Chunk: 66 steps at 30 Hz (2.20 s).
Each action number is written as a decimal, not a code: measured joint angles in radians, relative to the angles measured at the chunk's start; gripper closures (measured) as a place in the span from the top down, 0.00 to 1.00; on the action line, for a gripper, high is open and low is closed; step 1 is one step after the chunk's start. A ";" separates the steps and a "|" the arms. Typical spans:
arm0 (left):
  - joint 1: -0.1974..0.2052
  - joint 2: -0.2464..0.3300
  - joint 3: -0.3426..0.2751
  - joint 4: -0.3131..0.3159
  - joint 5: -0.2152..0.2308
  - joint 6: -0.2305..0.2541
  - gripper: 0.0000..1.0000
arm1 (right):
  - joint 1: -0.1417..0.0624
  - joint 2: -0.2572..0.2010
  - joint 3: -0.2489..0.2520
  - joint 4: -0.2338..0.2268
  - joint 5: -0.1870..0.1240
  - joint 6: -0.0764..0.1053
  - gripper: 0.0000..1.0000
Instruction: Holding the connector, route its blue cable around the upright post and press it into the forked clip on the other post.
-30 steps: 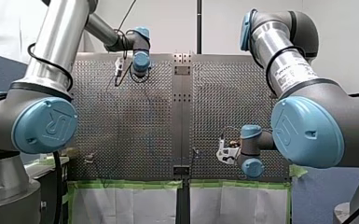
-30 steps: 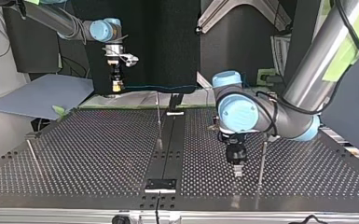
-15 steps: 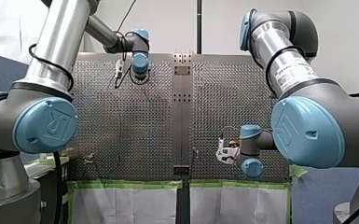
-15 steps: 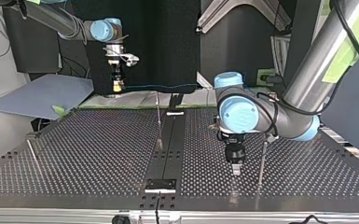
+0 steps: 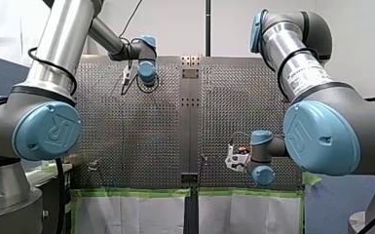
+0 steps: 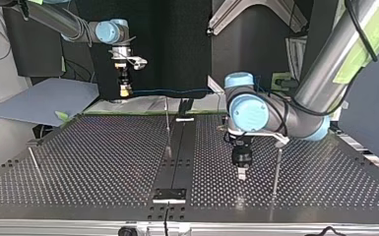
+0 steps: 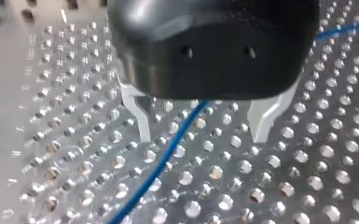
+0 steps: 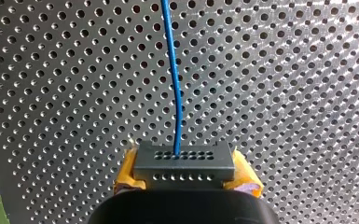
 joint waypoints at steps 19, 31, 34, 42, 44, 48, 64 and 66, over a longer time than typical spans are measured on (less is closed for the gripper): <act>-0.003 0.000 -0.052 0.050 0.025 0.010 0.99 | 0.000 0.000 0.000 0.000 0.000 -0.001 0.29; -0.009 0.000 -0.087 0.085 0.021 0.018 0.99 | -0.003 0.000 0.001 -0.002 0.000 0.000 0.29; -0.011 -0.001 -0.100 0.101 0.020 0.020 0.99 | -0.004 0.000 0.001 -0.002 0.001 0.000 0.29; -0.022 -0.003 -0.111 0.116 0.018 0.045 0.99 | -0.006 0.000 0.001 -0.003 0.001 -0.001 0.31; -0.027 -0.003 -0.111 0.117 0.014 0.051 0.99 | -0.007 0.000 0.001 -0.003 0.001 -0.001 0.31; -0.032 -0.003 -0.120 0.120 0.008 0.060 0.99 | -0.007 0.000 0.001 -0.003 0.001 -0.002 0.31; -0.047 -0.008 -0.162 0.158 -0.029 0.110 0.99 | -0.009 0.000 0.001 -0.003 0.000 -0.002 0.31; -0.051 -0.015 -0.164 0.161 -0.029 0.119 0.99 | -0.009 0.000 0.001 -0.003 0.000 -0.002 0.31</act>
